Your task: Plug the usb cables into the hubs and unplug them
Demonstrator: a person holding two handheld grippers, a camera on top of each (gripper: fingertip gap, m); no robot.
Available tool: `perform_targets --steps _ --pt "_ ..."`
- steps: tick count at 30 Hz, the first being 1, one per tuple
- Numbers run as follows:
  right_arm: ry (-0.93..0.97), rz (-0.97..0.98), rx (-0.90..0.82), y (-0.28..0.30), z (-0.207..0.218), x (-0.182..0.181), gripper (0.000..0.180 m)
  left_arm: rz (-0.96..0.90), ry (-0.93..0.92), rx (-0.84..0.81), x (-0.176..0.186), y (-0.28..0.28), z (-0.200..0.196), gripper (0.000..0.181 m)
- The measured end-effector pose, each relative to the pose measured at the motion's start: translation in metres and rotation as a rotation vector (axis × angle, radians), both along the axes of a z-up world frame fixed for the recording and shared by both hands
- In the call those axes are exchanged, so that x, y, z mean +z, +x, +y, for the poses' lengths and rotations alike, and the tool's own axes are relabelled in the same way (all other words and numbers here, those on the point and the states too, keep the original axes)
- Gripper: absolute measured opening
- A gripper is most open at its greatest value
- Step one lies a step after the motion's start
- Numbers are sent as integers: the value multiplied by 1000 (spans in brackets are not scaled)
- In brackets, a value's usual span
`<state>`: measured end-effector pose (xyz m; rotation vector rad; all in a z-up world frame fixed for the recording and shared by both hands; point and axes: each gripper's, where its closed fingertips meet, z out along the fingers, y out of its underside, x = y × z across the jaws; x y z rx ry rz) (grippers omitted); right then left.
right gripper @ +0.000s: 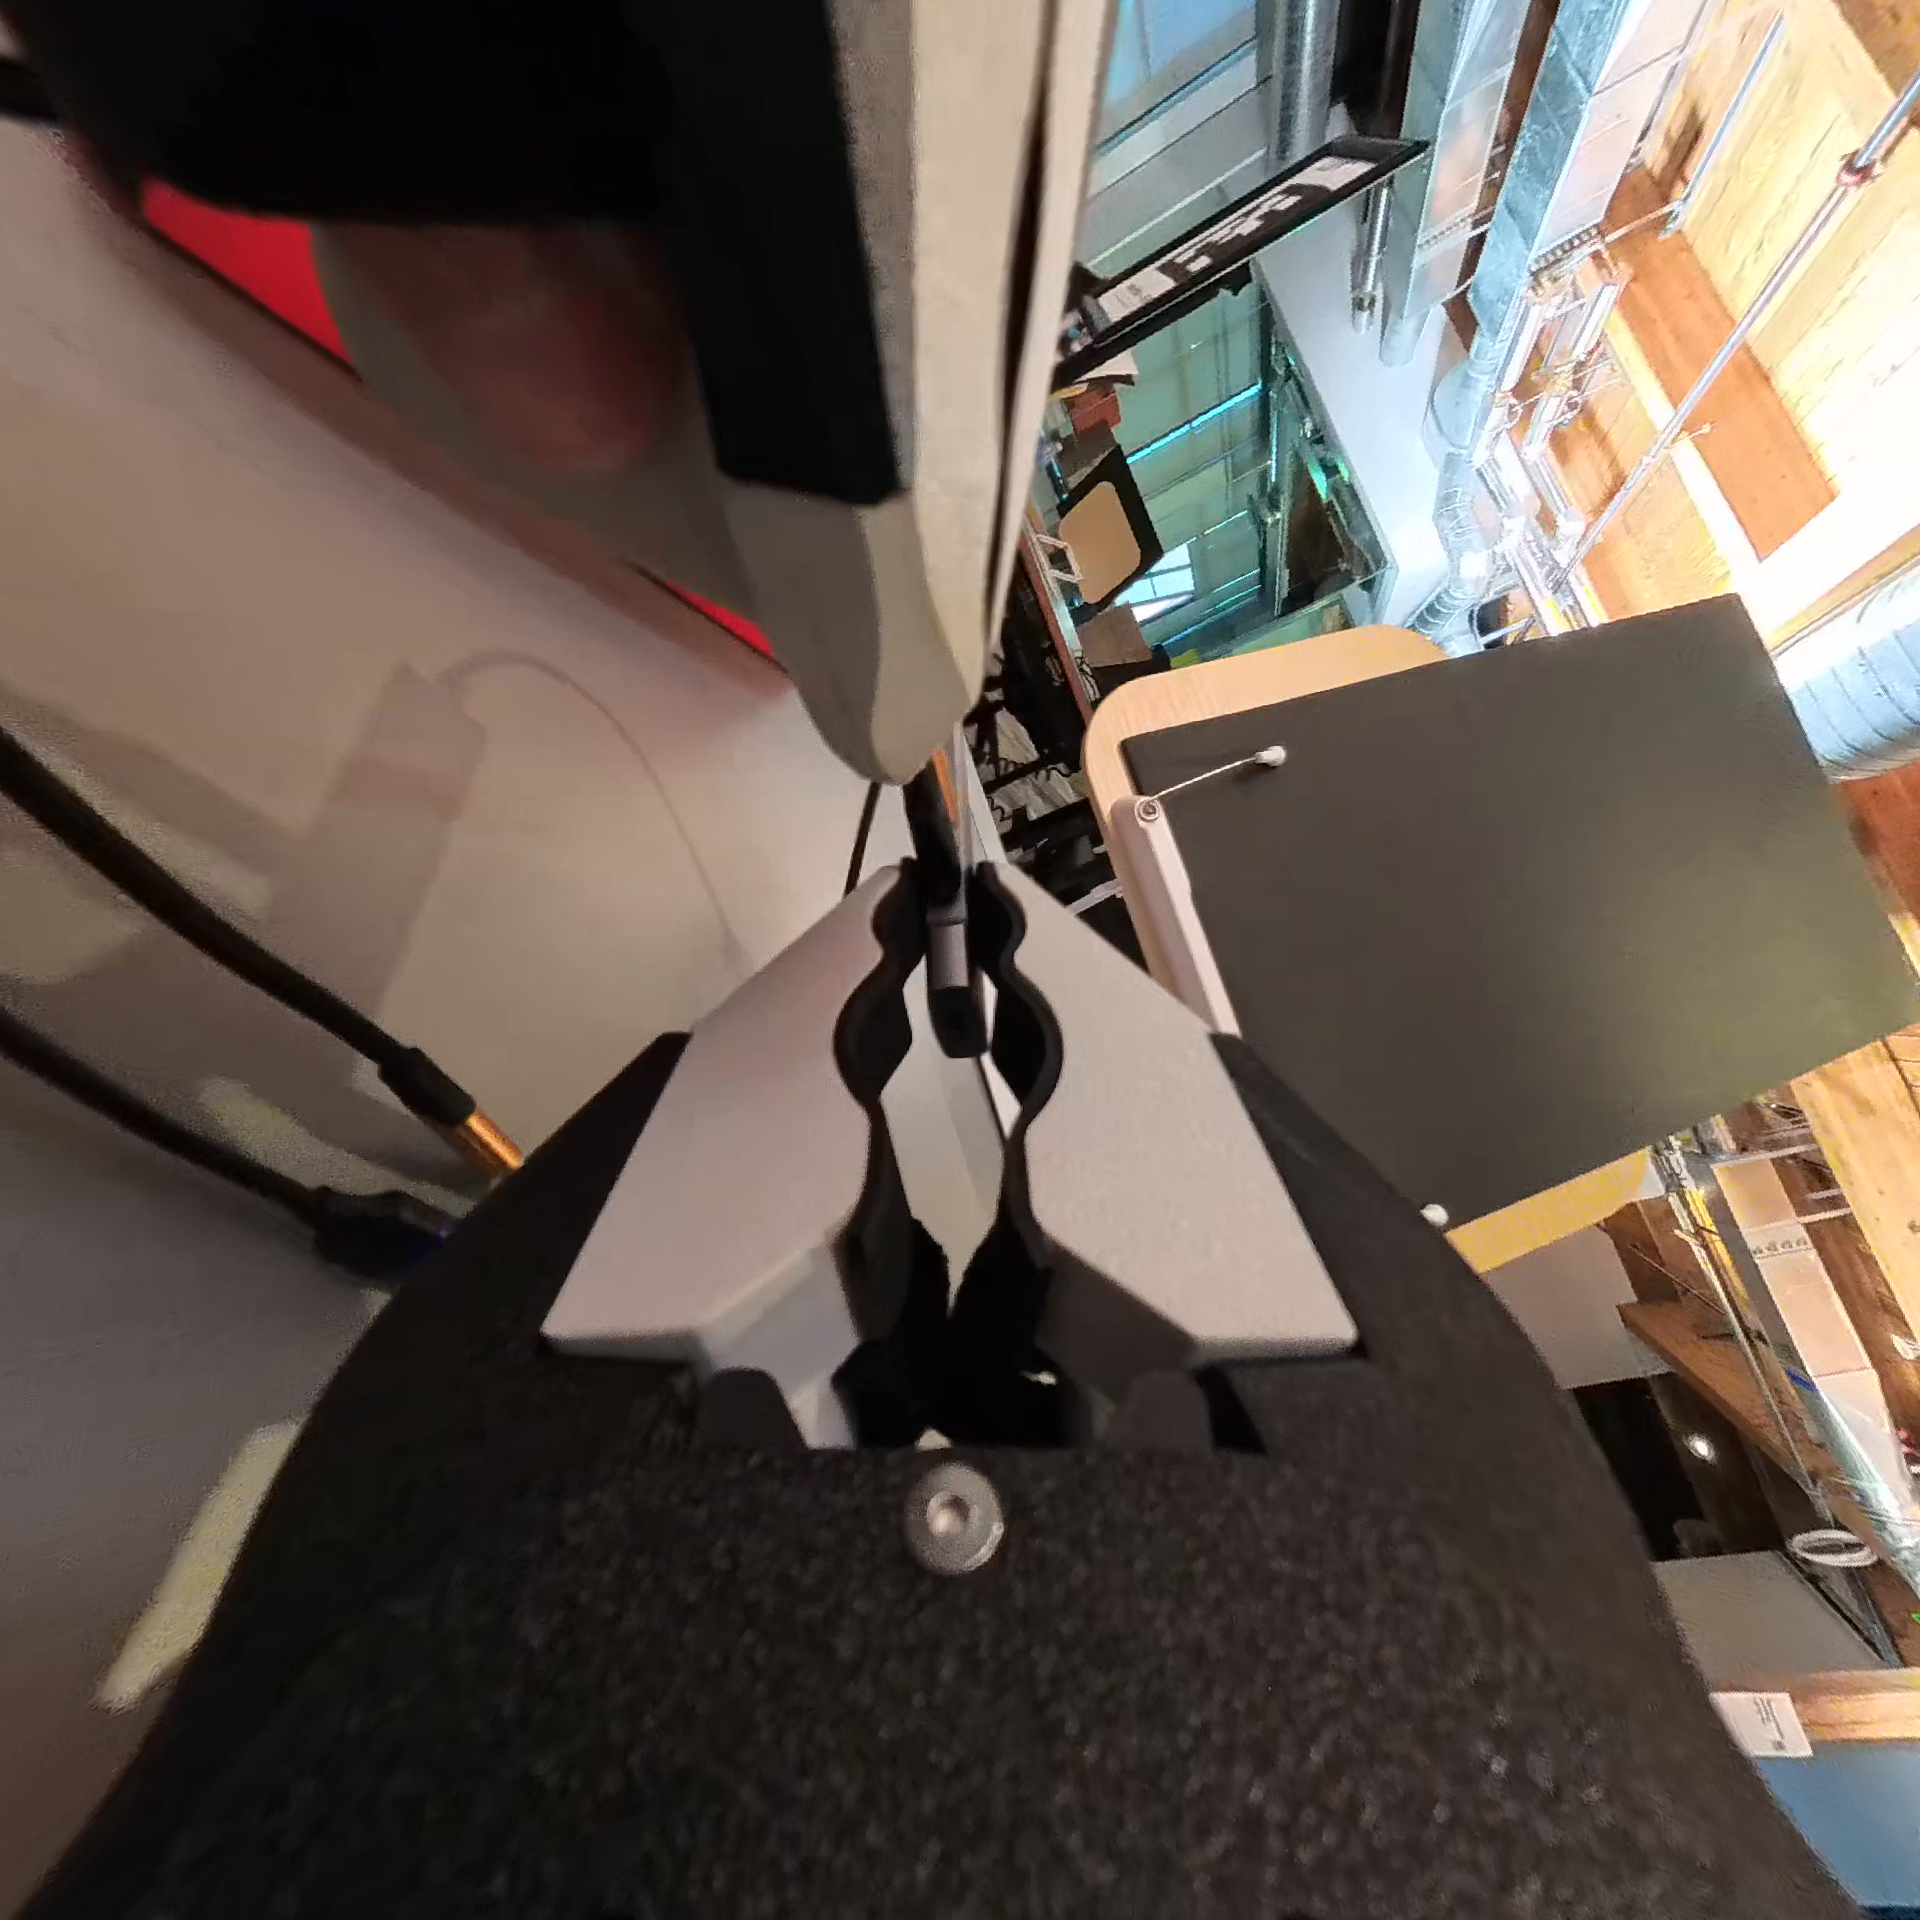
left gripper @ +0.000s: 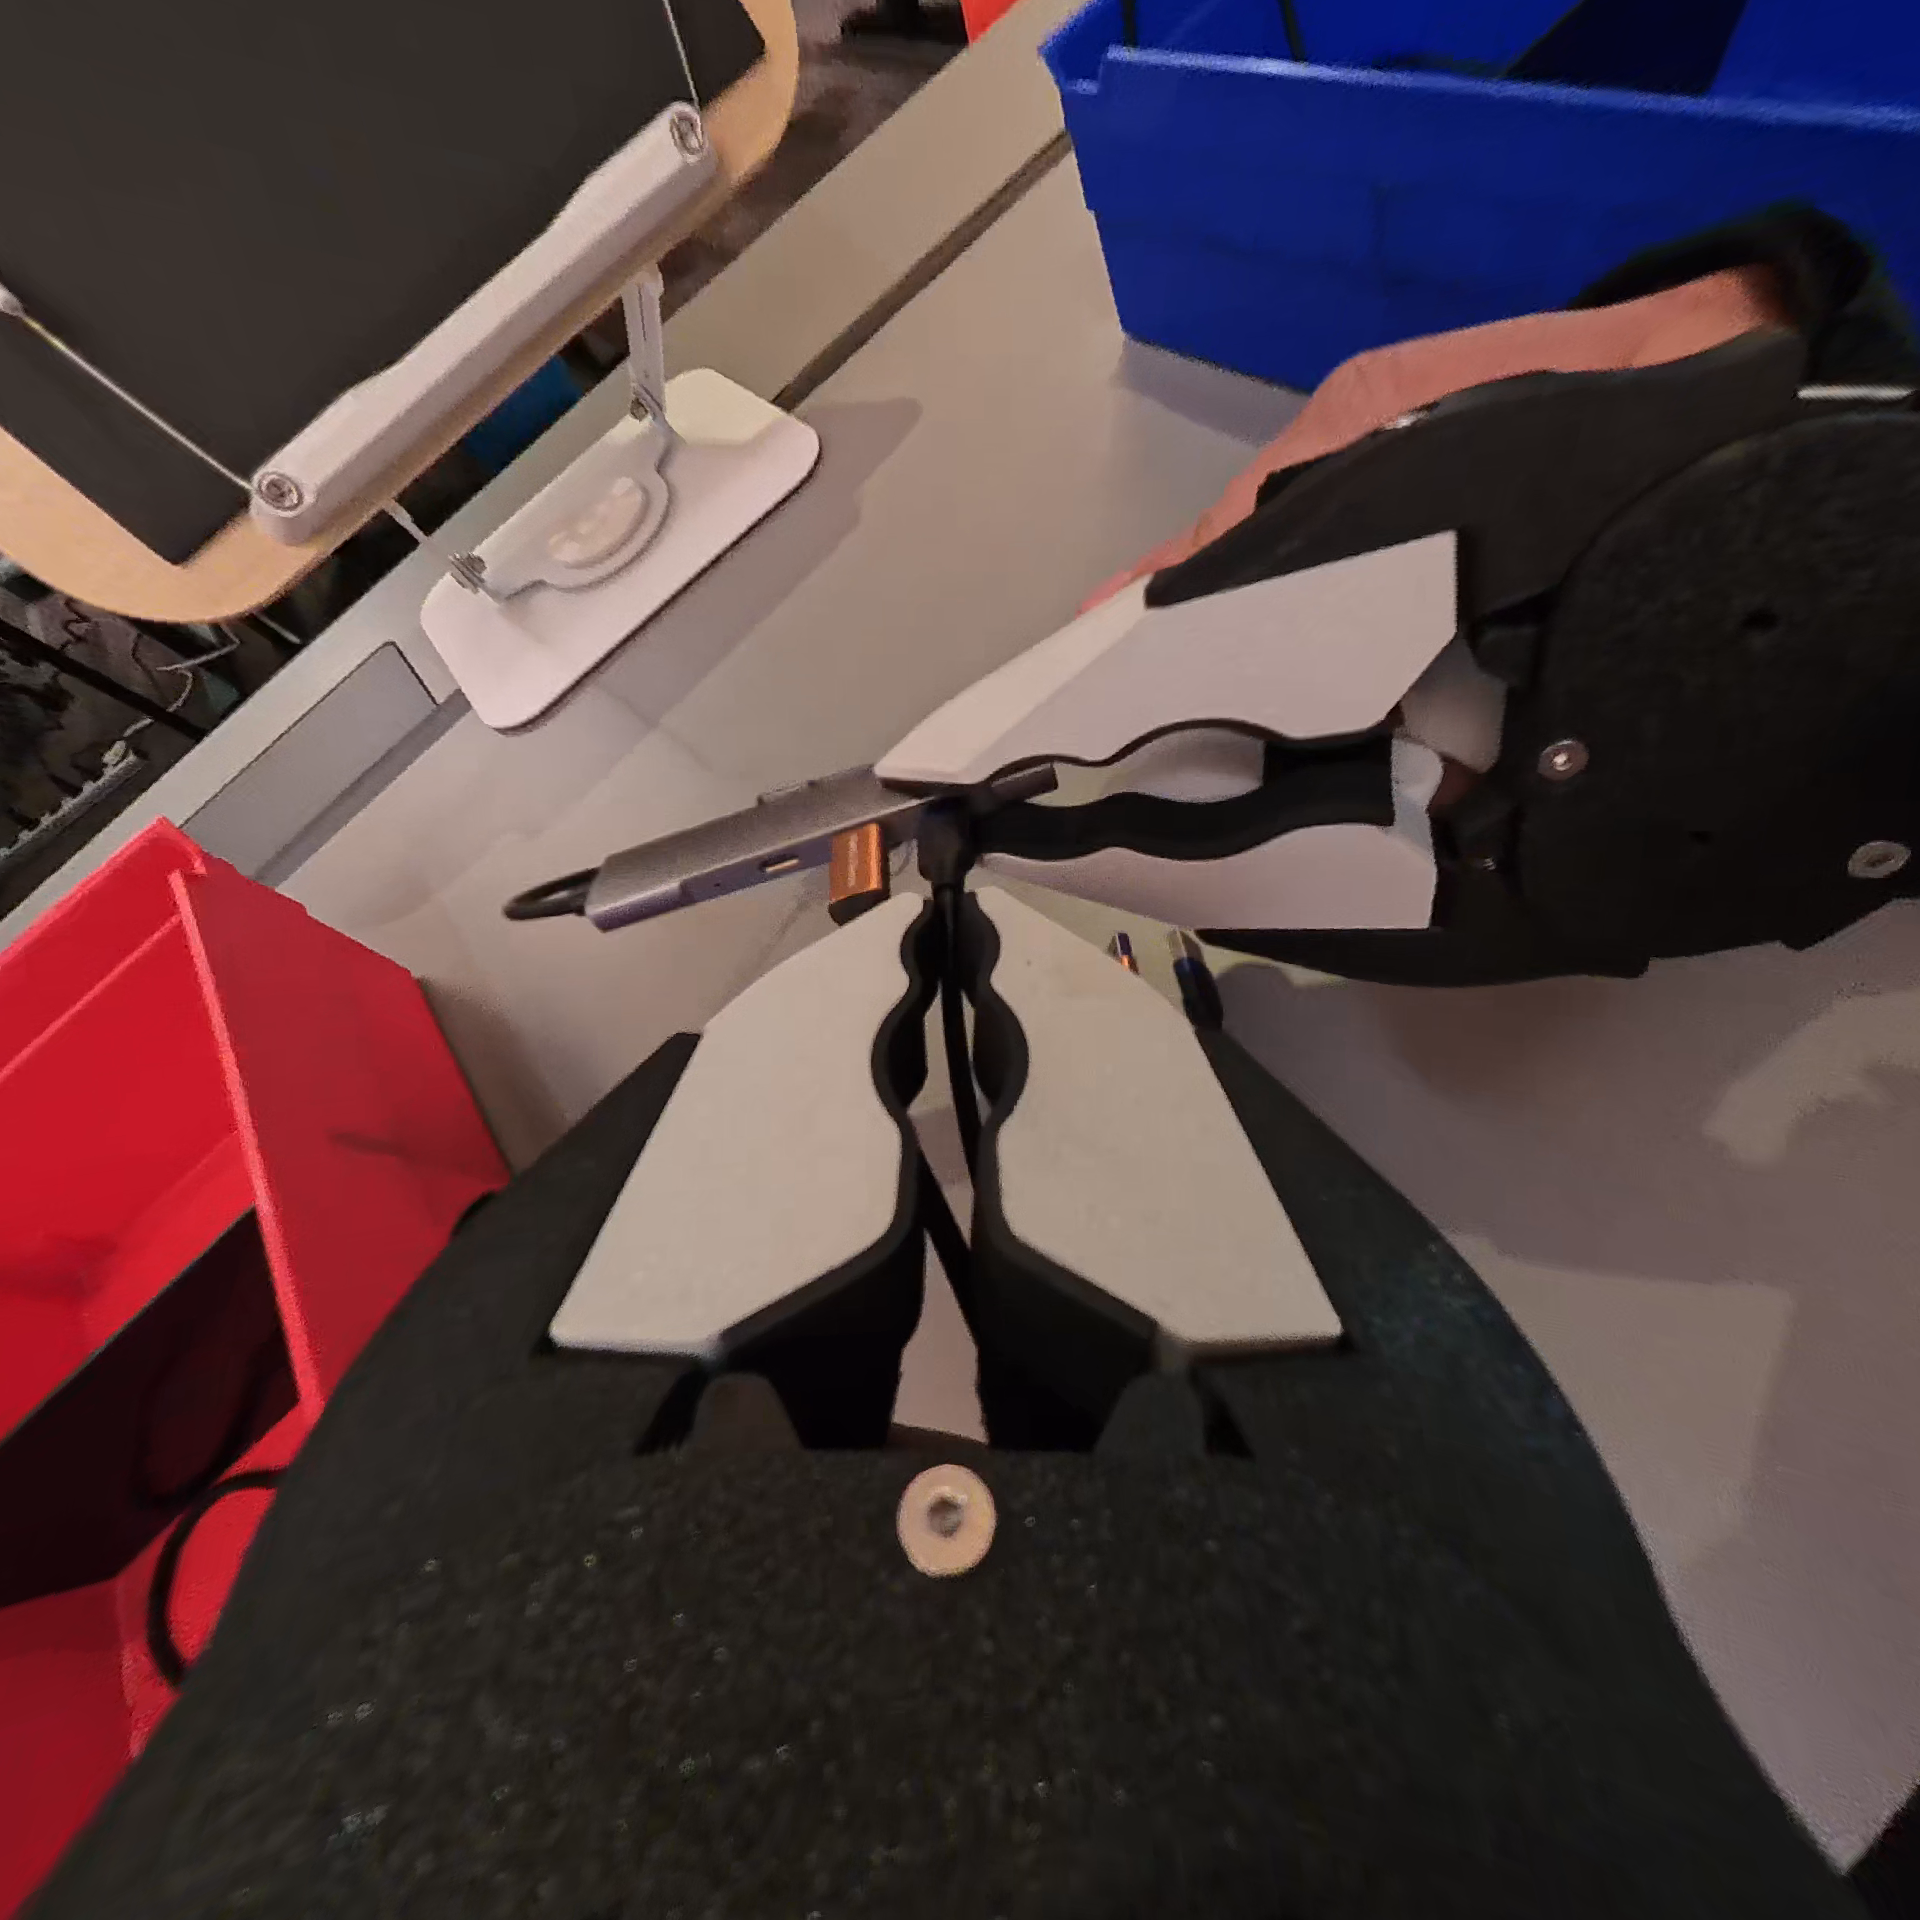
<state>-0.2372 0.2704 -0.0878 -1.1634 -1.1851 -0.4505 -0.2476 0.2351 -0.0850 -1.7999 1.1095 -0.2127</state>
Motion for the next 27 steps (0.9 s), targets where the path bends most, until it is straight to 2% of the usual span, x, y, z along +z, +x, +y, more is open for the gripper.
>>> perform_targets --steps 6,8,11,13,16,19,22,24,27 --pt "-5 19 56 -2 2 0 8 -49 -14 -19 5 3 0 3" --pt "0 24 51 3 4 1 8 -165 -36 -65 20 6 -5 5" --pt "-40 48 16 16 15 -3 8 -347 -69 -86 52 -6 -8 17" --pt "-78 83 -10 24 23 -7 8 -353 -28 -51 66 -32 -4 21" --pt "-116 117 -1 28 29 -17 8 -151 131 82 63 -101 16 23" --pt "-178 137 29 23 31 -29 8 145 29 63 23 -164 23 21" --pt "-202 156 54 20 30 -32 8 438 -63 -35 -16 -214 33 20" --pt "-196 155 64 19 29 -32 8 521 -40 -74 -22 -228 51 19" --pt "-196 157 80 18 28 -33 8 522 -150 -223 -36 -223 60 19"
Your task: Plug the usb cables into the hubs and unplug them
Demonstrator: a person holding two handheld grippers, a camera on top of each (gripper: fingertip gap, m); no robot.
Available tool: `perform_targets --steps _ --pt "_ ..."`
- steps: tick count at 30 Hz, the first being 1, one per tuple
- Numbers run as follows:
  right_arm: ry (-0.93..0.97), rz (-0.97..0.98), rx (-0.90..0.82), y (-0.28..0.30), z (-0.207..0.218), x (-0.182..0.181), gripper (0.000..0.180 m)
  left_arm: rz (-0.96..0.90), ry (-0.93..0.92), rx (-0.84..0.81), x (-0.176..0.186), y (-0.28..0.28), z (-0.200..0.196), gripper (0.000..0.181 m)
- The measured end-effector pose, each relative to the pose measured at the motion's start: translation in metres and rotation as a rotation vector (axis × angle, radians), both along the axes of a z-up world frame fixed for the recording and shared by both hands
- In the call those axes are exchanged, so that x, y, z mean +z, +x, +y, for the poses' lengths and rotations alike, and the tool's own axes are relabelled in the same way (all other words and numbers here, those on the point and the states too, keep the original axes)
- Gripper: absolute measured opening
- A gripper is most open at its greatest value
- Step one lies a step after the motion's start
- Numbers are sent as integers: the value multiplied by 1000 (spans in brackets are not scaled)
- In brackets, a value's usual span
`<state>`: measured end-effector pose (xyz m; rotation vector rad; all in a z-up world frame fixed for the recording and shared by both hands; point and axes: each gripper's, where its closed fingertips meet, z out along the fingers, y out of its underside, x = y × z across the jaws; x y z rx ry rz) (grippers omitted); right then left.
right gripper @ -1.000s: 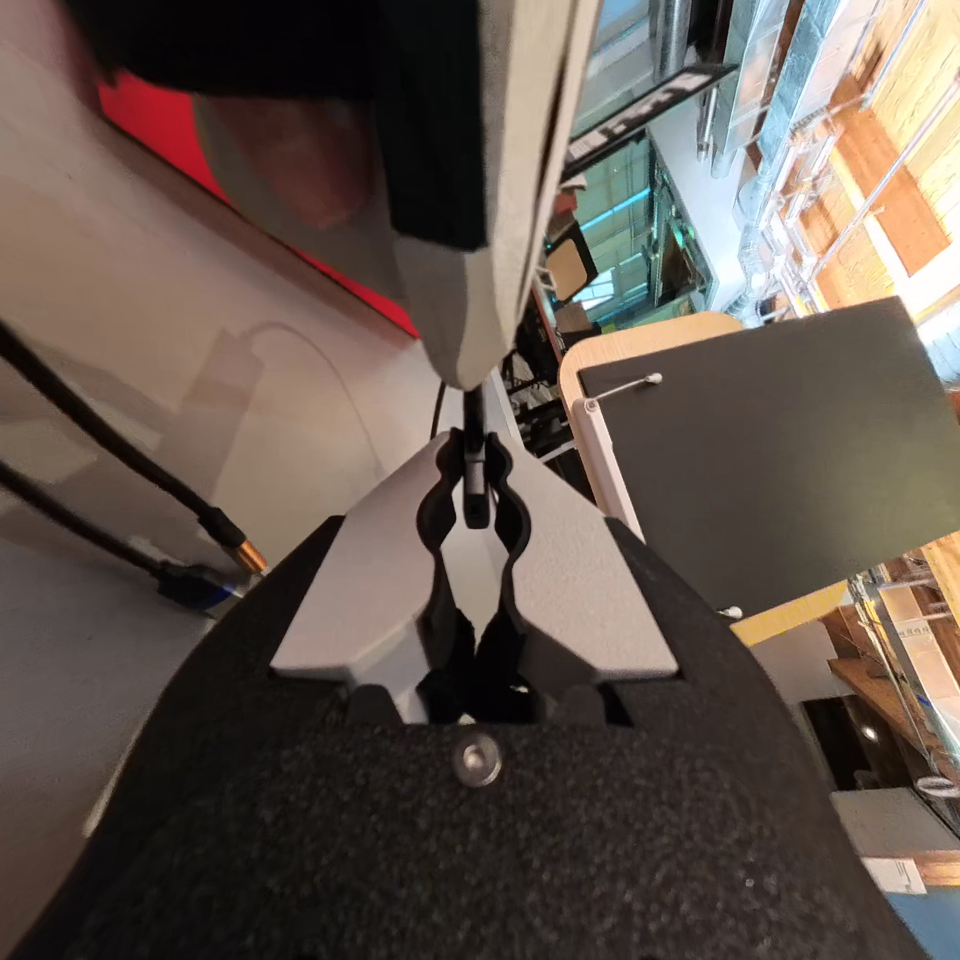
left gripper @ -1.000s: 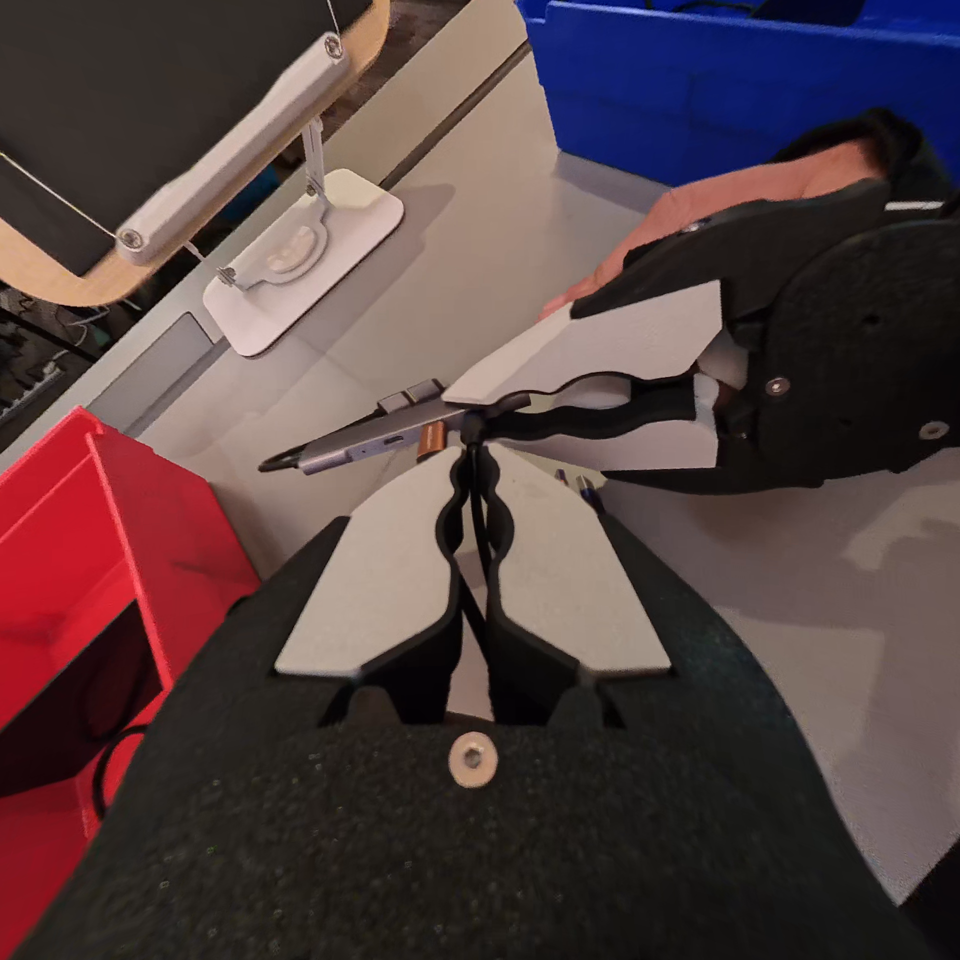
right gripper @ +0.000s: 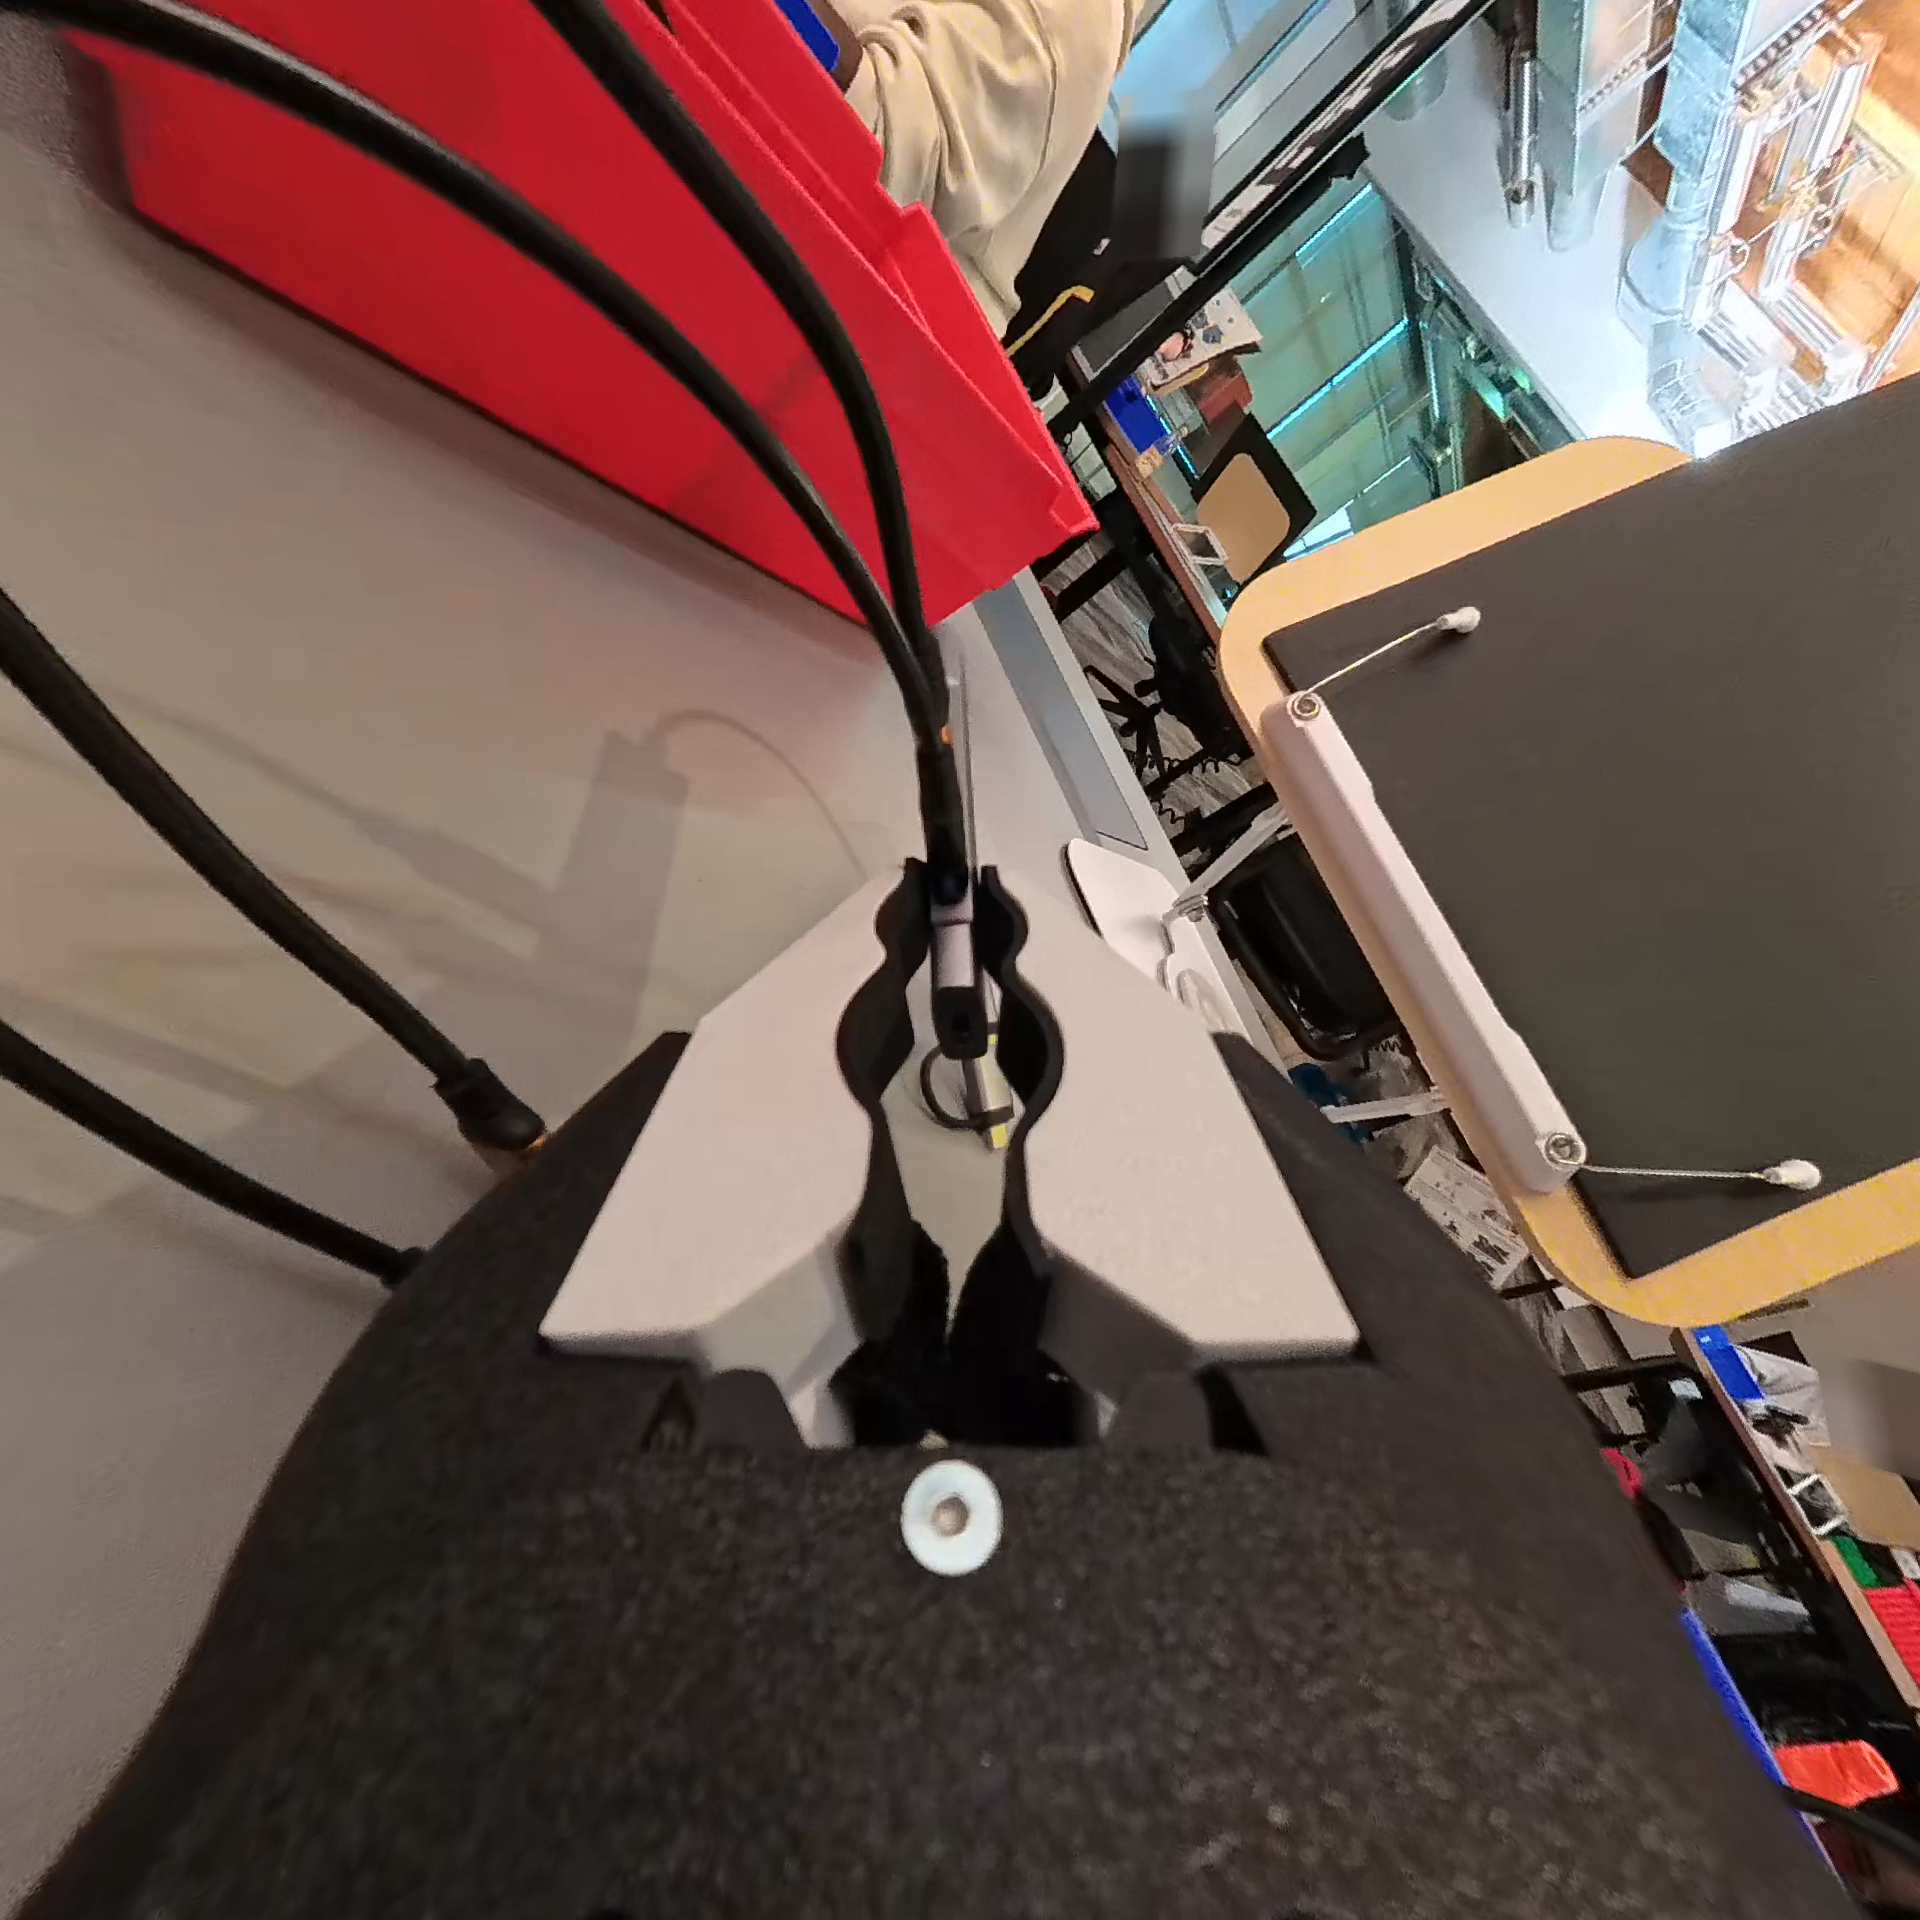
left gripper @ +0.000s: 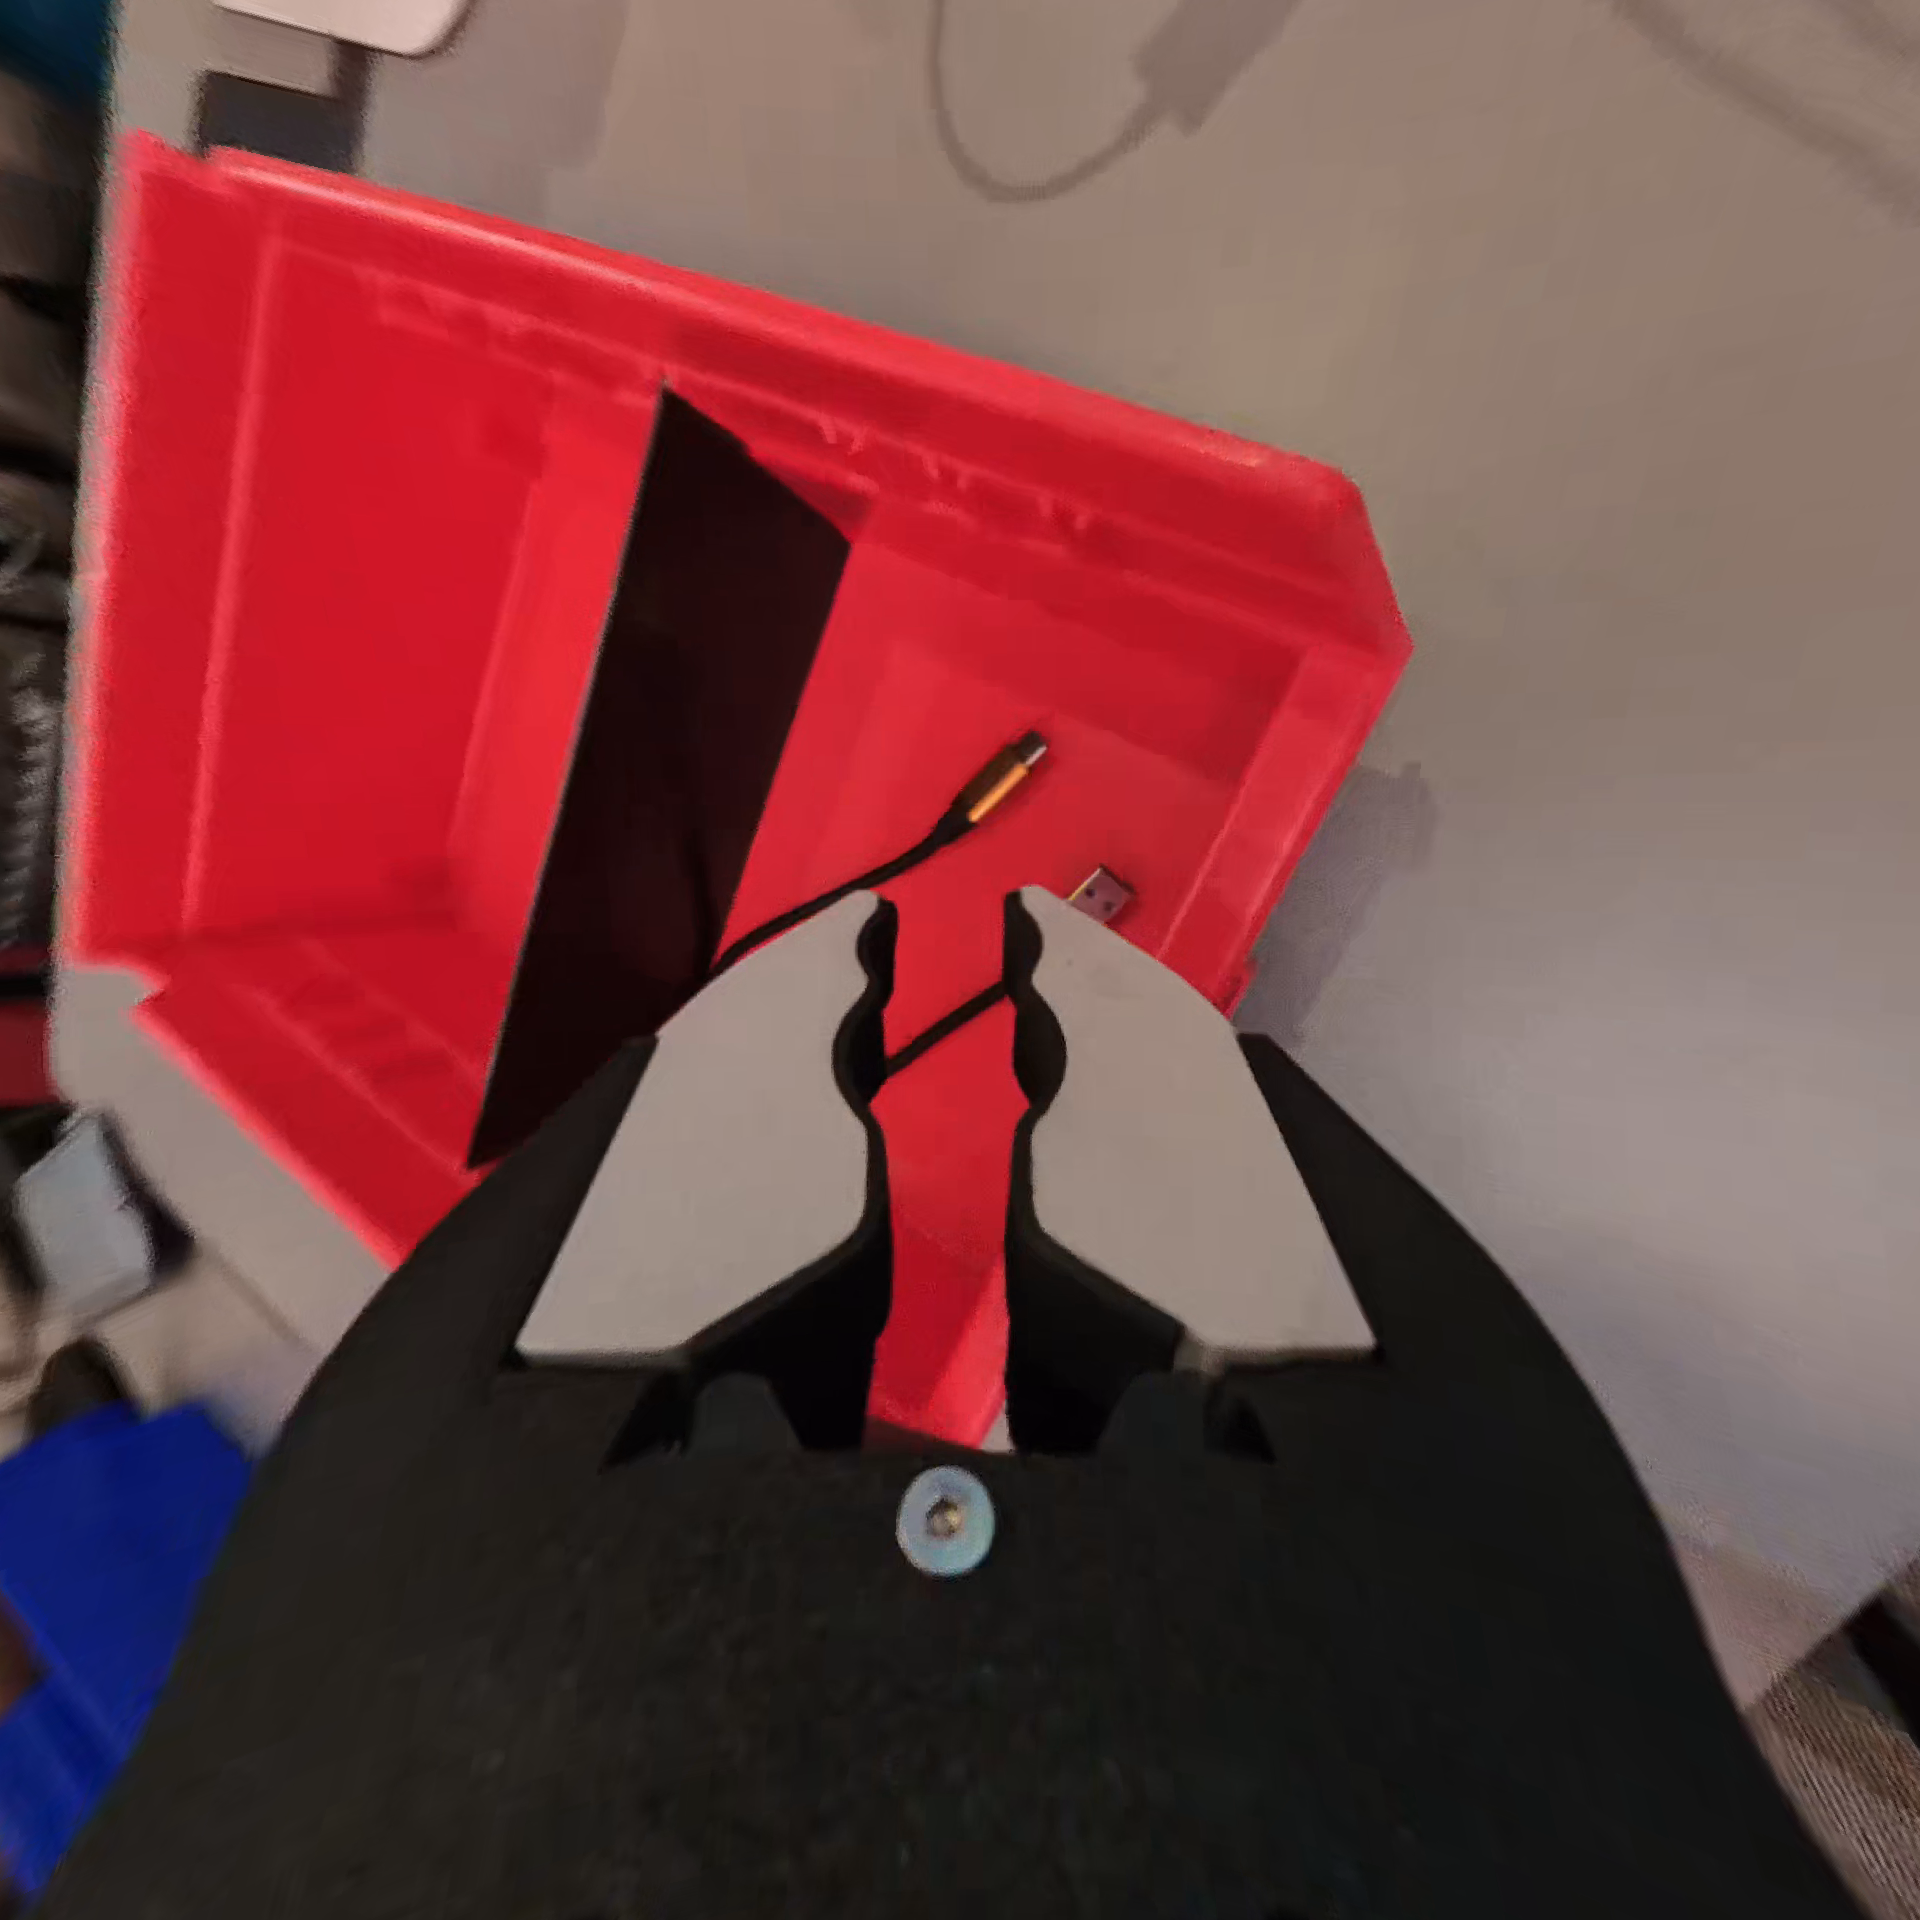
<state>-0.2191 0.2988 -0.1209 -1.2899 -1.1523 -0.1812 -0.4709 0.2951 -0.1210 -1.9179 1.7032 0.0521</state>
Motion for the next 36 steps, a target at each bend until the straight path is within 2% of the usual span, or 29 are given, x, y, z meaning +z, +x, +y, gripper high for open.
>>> perform_targets --steps 7,12,16,17,19,23,24,28,30,32,36 --pt "-6 -19 6 -2 0 -5 8 142 -256 -98 -52 -2 27 37" --pt "-29 -10 15 -3 1 -7 8 127 -283 -181 -57 6 38 39" --pt "-43 -9 18 -3 1 -9 8 184 -339 -182 -69 1 45 39" --pt "-44 -9 19 -3 1 -9 8 180 -377 -184 -71 1 42 32" --pt "-48 -11 23 -4 1 -10 8 184 -416 -170 -76 0 38 39" --pt "-50 -17 27 -5 1 -11 8 148 -412 -181 -76 4 39 30" --pt "-47 -18 27 -5 0 -11 8 149 -405 -190 -76 5 39 9" --pt "-37 -18 27 -5 -1 -9 8 161 -407 -175 -76 4 39 7" --pt "-29 -21 25 -4 -1 -9 8 195 -362 -156 -72 -1 40 7" --pt "-24 -21 25 -4 -1 -8 8 155 -320 -133 -54 -2 40 7" --pt "-9 -11 19 -2 -1 -3 8 34 -192 -104 21 -3 30 6"
